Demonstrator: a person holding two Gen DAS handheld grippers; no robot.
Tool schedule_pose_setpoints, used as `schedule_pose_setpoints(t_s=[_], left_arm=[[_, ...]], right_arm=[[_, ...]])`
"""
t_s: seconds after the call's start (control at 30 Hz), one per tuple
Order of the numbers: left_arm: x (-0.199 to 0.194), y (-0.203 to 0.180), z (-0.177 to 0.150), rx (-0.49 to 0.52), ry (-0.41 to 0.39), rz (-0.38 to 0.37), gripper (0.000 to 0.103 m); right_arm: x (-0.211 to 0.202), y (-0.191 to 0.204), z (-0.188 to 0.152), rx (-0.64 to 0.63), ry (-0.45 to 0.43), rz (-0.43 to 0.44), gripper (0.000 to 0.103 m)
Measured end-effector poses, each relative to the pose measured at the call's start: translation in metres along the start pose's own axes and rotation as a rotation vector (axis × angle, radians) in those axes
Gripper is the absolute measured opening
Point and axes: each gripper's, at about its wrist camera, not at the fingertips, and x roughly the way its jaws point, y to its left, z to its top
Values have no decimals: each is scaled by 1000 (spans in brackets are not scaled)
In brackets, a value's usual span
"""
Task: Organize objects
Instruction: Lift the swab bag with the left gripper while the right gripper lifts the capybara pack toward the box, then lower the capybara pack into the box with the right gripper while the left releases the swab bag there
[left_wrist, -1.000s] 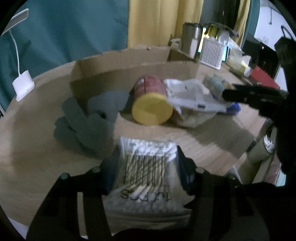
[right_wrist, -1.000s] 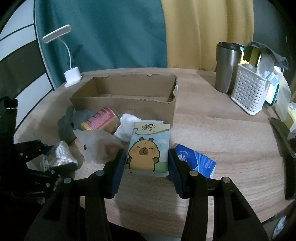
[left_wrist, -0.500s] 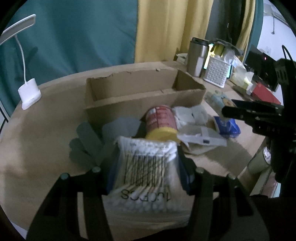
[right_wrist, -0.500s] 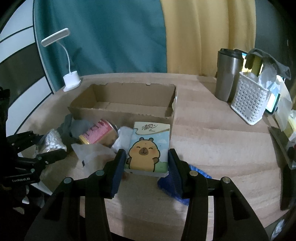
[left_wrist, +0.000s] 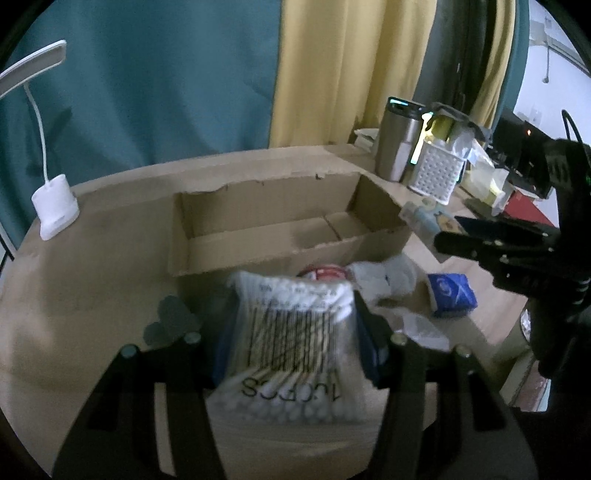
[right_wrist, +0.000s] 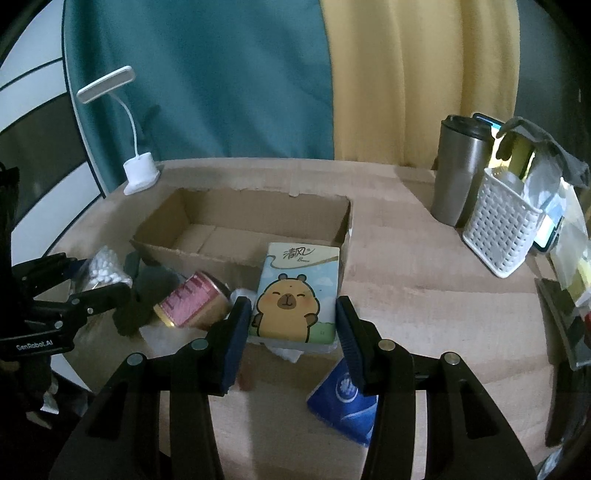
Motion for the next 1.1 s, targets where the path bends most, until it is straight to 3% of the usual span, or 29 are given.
schedule_pose_setpoints(t_s=[1.1], left_arm=[[14, 13, 44, -18, -41, -42, 56]], right_arm=[[33, -4, 47, -19, 9, 2, 49]])
